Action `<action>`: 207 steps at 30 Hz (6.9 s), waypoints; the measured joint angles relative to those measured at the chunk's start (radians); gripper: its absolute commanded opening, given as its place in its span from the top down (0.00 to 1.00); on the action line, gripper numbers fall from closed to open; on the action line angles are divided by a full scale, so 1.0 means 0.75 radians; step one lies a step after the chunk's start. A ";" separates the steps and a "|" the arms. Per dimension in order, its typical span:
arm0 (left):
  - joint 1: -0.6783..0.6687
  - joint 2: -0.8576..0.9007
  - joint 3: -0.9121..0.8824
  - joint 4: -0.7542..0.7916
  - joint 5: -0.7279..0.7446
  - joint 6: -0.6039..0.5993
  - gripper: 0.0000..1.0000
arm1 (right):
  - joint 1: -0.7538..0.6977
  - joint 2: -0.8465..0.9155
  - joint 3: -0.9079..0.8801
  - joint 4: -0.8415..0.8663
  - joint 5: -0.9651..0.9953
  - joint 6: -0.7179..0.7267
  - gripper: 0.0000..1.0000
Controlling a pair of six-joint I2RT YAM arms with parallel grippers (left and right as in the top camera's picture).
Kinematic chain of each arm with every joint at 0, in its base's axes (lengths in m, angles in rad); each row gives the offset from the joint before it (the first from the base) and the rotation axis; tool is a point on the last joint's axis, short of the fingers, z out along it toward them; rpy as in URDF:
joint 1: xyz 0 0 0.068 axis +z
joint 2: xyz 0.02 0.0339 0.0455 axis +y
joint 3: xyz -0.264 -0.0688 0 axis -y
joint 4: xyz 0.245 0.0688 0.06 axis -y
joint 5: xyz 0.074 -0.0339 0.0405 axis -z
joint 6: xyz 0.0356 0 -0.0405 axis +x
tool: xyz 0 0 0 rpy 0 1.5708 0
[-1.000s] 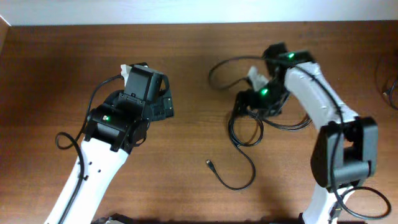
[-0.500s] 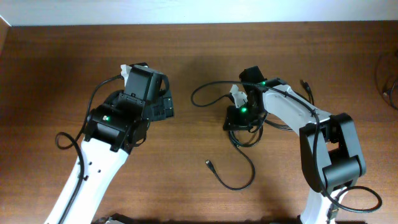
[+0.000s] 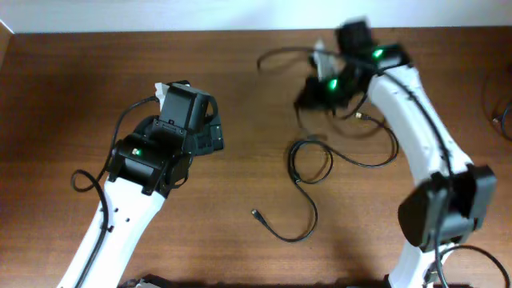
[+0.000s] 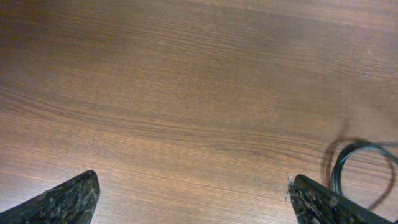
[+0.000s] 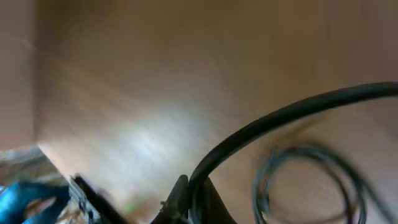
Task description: Untangle cables
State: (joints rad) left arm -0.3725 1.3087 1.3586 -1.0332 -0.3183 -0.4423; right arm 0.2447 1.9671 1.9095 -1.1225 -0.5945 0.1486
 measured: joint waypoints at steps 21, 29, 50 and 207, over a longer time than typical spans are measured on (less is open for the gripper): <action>0.000 -0.003 -0.001 -0.001 0.001 0.000 0.01 | -0.404 -0.139 1.194 0.287 0.007 0.500 0.96; 0.000 -0.005 -0.001 0.001 0.000 0.000 0.01 | -0.840 -0.143 1.199 0.433 -0.264 0.769 0.96; 0.000 -0.005 -0.001 0.000 0.001 0.000 0.01 | -1.579 0.014 1.209 -0.020 0.474 -0.124 0.96; 0.246 -1.727 -1.794 1.700 0.468 0.724 0.01 | -0.335 -0.201 0.488 -0.498 0.448 -0.351 0.01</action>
State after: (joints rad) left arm -0.1879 0.0135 0.0128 0.2417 0.0330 0.1009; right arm -0.0067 1.8164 2.2753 -1.4960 -0.2588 -0.1146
